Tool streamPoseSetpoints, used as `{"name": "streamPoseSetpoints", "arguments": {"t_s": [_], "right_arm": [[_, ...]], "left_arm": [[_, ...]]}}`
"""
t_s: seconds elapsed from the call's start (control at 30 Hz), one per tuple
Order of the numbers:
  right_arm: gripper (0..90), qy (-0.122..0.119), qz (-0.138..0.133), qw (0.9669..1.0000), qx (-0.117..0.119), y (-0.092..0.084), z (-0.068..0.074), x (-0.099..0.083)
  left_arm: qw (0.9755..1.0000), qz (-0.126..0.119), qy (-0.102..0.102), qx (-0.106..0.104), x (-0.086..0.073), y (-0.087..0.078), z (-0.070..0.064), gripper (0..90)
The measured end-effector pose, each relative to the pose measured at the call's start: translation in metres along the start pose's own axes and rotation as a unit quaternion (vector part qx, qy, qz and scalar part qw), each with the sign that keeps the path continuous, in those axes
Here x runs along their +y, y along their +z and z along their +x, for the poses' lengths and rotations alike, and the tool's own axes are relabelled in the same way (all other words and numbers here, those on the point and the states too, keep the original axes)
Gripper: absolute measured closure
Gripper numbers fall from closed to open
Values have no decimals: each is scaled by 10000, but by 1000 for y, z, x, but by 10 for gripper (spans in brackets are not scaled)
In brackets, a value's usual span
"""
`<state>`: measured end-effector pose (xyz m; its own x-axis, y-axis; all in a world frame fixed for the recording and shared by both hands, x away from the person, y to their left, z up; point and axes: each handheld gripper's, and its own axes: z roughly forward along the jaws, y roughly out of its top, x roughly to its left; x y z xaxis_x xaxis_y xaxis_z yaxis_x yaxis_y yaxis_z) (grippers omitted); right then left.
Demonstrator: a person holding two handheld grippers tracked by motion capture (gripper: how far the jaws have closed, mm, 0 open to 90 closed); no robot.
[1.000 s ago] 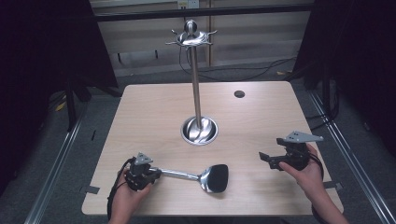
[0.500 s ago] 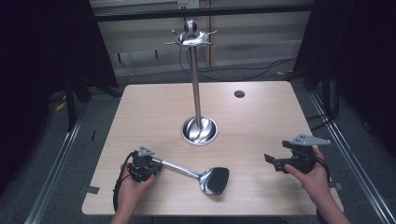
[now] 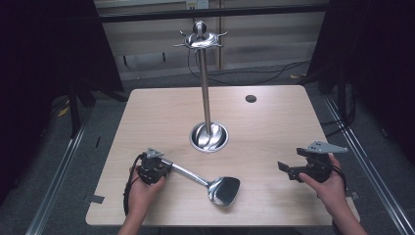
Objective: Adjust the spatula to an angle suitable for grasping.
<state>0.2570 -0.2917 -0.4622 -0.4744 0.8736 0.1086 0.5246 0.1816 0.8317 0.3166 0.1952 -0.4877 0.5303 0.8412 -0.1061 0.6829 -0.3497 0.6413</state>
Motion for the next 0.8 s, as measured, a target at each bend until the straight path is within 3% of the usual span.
{"name": "streamPoseSetpoints", "arguments": {"t_s": [0.37, 0.43, 0.63, 0.8], "right_arm": [[63, -16, -18, 10000, 22, 1, 1, 2], [63, 3, -39, 10000, 32, 1, 1, 3], [63, 13, -39, 10000, 37, 2, 1, 3], [63, -17, -26, 10000, 44, 3, 3, 4]], "left_arm": [[9997, -57, -232, 62, 18, 17, 2, 900], [9995, -36, -257, 153, 24, 22, 1, 898], [9995, 32, -271, 169, 32, 28, 0, 884], [9990, 77, -431, 120, 39, 33, 0, 882]]}}
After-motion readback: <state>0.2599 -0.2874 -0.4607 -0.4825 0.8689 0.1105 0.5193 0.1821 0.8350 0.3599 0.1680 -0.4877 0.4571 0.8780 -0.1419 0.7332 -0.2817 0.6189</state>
